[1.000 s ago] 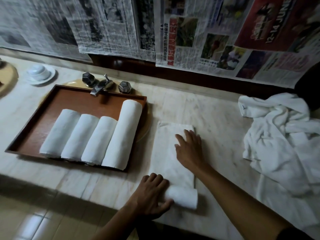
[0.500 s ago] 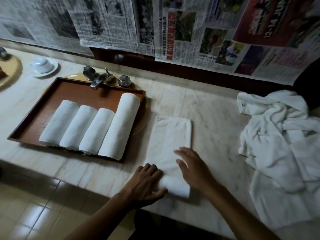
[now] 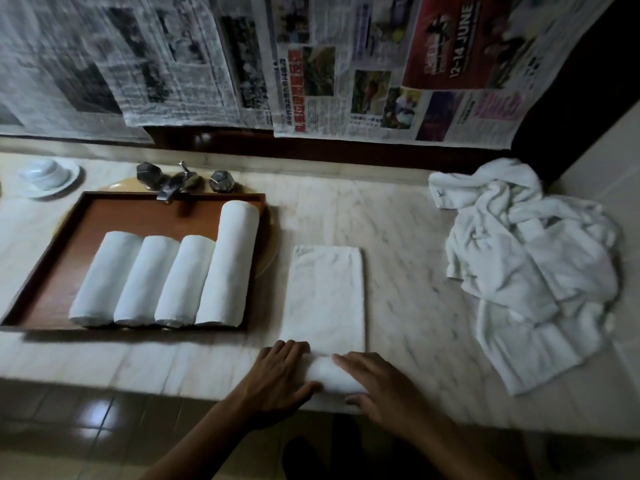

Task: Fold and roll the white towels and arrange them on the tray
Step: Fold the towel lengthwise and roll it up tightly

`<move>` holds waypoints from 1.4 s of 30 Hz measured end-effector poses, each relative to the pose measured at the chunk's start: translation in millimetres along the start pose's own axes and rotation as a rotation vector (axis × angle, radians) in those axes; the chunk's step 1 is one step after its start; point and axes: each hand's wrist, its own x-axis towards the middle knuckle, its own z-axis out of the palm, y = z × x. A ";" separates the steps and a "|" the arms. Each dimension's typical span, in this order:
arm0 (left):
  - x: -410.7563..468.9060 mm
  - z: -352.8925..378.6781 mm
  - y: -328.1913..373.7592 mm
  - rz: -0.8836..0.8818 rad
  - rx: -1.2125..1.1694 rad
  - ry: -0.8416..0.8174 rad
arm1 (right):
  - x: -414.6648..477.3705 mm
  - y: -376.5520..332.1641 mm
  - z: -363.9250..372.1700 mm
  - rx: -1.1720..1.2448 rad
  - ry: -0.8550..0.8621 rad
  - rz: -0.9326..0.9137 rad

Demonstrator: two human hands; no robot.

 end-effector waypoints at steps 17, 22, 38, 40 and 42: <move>-30.0 -3.1 -24.6 0.095 0.026 0.071 | -7.5 -17.7 7.2 -0.038 0.163 0.131; -5.2 -16.6 -23.4 0.033 0.069 -0.063 | -0.9 -28.6 10.5 -0.125 0.320 0.155; 5.2 -19.3 -30.9 -0.449 -0.641 0.093 | 12.9 -34.8 21.6 -0.353 0.155 0.112; 8.6 -19.8 -29.1 -0.469 -0.599 0.112 | 17.8 -36.8 16.8 -0.347 0.168 0.136; 13.0 -21.7 -27.0 -0.457 -0.540 0.123 | 23.8 -39.0 10.2 -0.346 0.145 0.161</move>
